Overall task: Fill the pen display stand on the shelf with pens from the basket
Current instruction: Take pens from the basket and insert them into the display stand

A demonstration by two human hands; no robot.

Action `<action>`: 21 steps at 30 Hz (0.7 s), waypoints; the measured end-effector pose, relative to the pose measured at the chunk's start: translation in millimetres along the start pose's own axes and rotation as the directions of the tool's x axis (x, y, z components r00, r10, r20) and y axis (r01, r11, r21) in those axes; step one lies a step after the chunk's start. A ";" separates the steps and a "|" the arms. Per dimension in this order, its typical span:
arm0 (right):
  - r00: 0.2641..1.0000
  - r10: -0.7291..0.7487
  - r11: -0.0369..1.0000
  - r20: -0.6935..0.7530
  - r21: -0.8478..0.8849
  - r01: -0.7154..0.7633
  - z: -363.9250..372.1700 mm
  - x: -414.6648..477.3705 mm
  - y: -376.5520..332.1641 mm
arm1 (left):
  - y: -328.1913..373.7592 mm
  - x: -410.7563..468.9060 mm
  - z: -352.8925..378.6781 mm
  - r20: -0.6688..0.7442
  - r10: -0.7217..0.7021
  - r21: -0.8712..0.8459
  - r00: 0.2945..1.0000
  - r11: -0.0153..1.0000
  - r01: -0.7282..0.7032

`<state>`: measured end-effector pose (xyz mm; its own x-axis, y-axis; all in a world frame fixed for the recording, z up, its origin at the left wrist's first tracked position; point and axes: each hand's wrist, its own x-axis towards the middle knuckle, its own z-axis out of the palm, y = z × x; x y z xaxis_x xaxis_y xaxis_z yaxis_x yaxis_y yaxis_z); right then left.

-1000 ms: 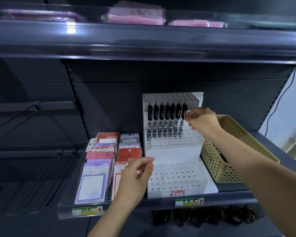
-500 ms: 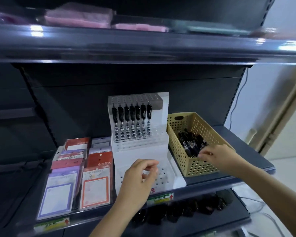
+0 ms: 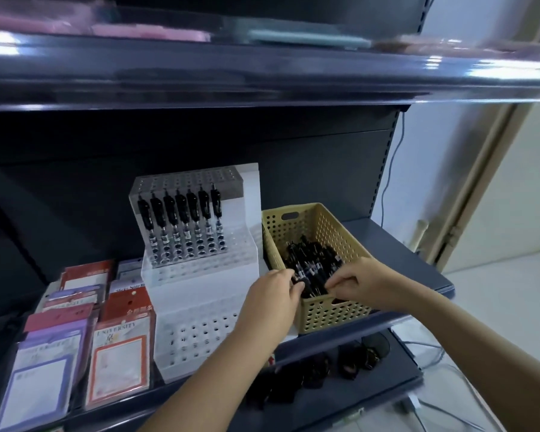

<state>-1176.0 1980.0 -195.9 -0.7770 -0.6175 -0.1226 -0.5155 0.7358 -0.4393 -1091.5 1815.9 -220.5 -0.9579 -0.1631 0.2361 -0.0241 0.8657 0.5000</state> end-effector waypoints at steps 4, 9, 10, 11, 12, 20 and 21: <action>0.971 0.112 0.969 -0.213 0.238 -0.059 -8.2 28.5 6.0 | -0.3 14.6 9.2 0.013 -0.035 0.005 0.999 0.999 0.035; 0.948 0.280 0.940 -0.154 0.246 -0.237 1.1 73.9 9.0 | -14.9 22.3 10.8 -0.028 -0.152 -0.216 0.988 0.966 0.143; 0.945 0.296 0.938 -0.138 0.228 -0.260 2.8 81.2 10.3 | -17.3 23.9 11.8 -0.012 -0.175 -0.252 0.985 0.953 0.166; 0.942 0.313 0.936 -0.121 0.206 -0.285 4.7 87.0 12.3 | -19.2 24.3 13.3 0.005 -0.182 -0.274 0.983 0.945 0.176; 0.937 0.334 0.931 -0.098 0.191 -0.312 7.1 91.8 14.7 | -21.6 24.5 15.3 0.018 -0.183 -0.295 0.983 0.938 0.180; 0.893 0.447 0.875 0.052 0.184 -0.448 26.6 118.0 21.9 | -27.2 22.7 17.6 0.007 -0.184 -0.380 0.983 0.909 0.173; 0.895 0.440 0.866 0.076 0.227 -0.445 27.8 117.8 19.8 | -27.1 23.1 16.8 0.006 -0.179 -0.379 0.984 0.910 0.168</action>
<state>-1267.7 1914.1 -243.8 -0.8945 -0.2500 -0.3706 -0.0184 0.8489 -0.5282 -1117.8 1796.6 -242.6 -0.9398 -0.3129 0.1376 -0.0748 0.5812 0.8103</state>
